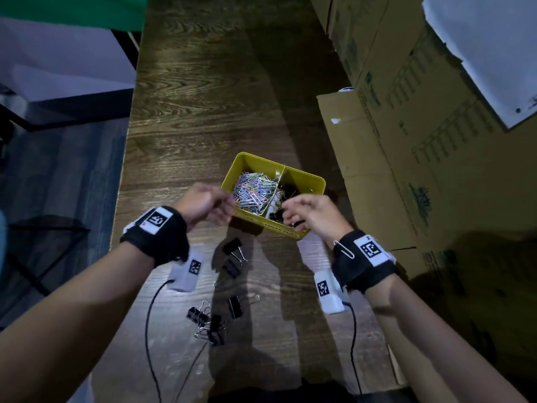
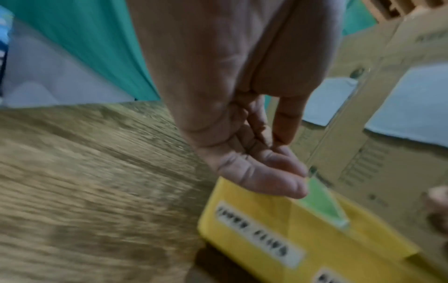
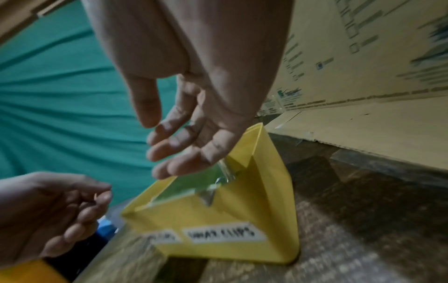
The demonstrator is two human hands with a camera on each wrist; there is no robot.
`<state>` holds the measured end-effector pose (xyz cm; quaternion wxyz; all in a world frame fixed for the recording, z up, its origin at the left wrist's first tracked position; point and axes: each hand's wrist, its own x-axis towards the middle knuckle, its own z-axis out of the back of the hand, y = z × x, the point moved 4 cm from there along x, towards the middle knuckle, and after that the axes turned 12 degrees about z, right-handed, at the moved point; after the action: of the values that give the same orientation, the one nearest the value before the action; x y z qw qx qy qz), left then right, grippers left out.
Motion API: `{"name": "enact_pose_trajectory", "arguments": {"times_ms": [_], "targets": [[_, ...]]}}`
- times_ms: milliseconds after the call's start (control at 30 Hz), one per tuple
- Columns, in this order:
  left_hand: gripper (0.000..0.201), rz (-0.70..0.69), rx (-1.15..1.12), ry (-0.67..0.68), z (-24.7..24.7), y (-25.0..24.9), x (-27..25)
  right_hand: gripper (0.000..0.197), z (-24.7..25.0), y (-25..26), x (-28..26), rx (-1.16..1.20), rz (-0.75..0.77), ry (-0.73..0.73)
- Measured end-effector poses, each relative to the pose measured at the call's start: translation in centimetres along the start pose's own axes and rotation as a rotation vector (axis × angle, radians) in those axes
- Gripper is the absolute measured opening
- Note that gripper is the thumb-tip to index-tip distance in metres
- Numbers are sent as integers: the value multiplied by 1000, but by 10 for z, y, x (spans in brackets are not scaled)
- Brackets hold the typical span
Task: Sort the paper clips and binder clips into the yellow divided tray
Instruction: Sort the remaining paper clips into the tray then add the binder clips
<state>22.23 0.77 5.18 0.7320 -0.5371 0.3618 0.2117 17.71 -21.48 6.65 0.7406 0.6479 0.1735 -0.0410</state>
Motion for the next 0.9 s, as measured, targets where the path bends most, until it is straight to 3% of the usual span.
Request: {"name": "enact_pose_trajectory", "arguments": {"times_ms": [100,167,267,333,433,600,700,800,900], "targets": [[18,46,399,-72,11,34,9,9,-31,-18,-8,-202,-38,245],[8,-51,720,-90,6,53,15,6,-56,-34,-13,-349,-41,370],[45,-188,973,-89,-14,78,22,27,-94,-60,-16,-568,-59,430],[48,-208,971,-139,-28,88,26,45,-115,-73,-16,-695,-91,408],[42,-222,931,-248,-36,100,30,59,-135,-79,-15,-858,-108,330],[25,-256,733,-288,-27,106,29,52,-145,-83,-13,-985,-87,271],[23,-118,589,-361,0,112,33,36,-144,-88,-10,-983,-57,282],[20,12,121,-232,21,118,28,29,-141,-85,-3,-961,14,316],[23,56,-275,-115,37,122,11,18,-137,-80,2,-870,30,346]]}}
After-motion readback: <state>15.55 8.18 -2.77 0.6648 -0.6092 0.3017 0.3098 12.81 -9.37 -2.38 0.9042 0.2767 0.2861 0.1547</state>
